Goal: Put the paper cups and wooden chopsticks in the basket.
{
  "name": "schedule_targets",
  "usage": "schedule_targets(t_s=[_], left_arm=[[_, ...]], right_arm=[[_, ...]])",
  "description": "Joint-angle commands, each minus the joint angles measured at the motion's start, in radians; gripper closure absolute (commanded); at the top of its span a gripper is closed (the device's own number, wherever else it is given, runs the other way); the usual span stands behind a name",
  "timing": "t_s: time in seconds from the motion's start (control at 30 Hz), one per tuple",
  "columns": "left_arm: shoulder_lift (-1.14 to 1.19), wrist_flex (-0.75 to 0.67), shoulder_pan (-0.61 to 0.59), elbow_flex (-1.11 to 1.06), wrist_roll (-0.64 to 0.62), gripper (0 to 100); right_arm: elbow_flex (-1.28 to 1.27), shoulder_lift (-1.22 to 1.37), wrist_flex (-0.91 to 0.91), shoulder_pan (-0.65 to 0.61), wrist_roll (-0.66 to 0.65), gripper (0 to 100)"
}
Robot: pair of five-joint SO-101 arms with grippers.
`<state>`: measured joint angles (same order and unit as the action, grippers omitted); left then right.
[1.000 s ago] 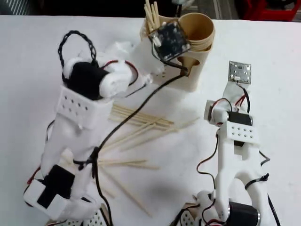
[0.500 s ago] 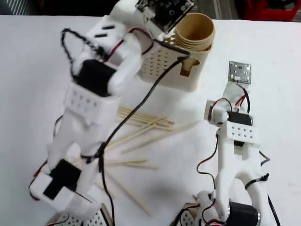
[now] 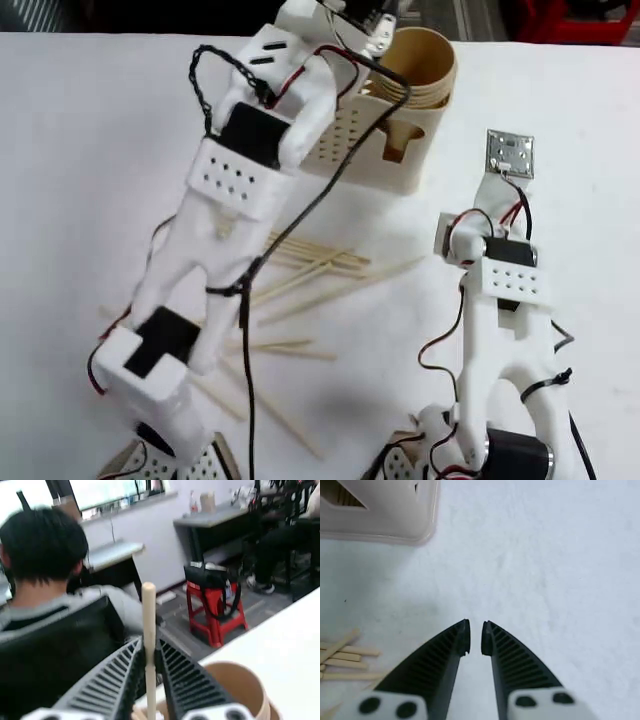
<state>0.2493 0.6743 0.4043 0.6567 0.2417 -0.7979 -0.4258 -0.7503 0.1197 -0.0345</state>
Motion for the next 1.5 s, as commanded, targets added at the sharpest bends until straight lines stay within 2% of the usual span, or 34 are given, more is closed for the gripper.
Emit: schedule_targets(t_s=[0.0, 0.13, 0.33, 0.53, 0.67, 1.03, 1.23, 1.47], left_arm=[[0.019, 0.075, -0.048, 0.011, -0.072, 95], [0.056, 0.172, -0.079, 0.018, -0.115, 84], [0.058, 0.258, -0.096, 0.061, -0.104, 83], [0.062, 0.572, -0.07, 0.267, 0.057, 83], [0.067, 0.769, -0.061, 0.322, 0.14, 82], [0.068, 1.1, -0.038, 0.318, 0.328, 78], [0.068, 1.091, -0.007, 0.1, 0.338, 78], [0.061, 0.862, -0.002, -0.293, 0.33, 79]], right_arm=[[0.011, -0.004, 0.033, 0.005, 0.002, 94.6], [0.009, -0.002, 0.036, 0.005, 0.0, 94.6], [0.009, -0.002, 0.036, 0.005, 0.0, 94.6], [0.009, -0.002, 0.036, 0.007, 0.0, 94.6], [0.009, -0.002, 0.036, 0.01, 0.002, 94.6], [0.008, -0.002, 0.041, 0.012, 0.003, 94.6], [0.008, -0.002, 0.041, 0.012, 0.003, 94.6], [0.008, -0.002, 0.041, 0.012, 0.002, 94.6]])
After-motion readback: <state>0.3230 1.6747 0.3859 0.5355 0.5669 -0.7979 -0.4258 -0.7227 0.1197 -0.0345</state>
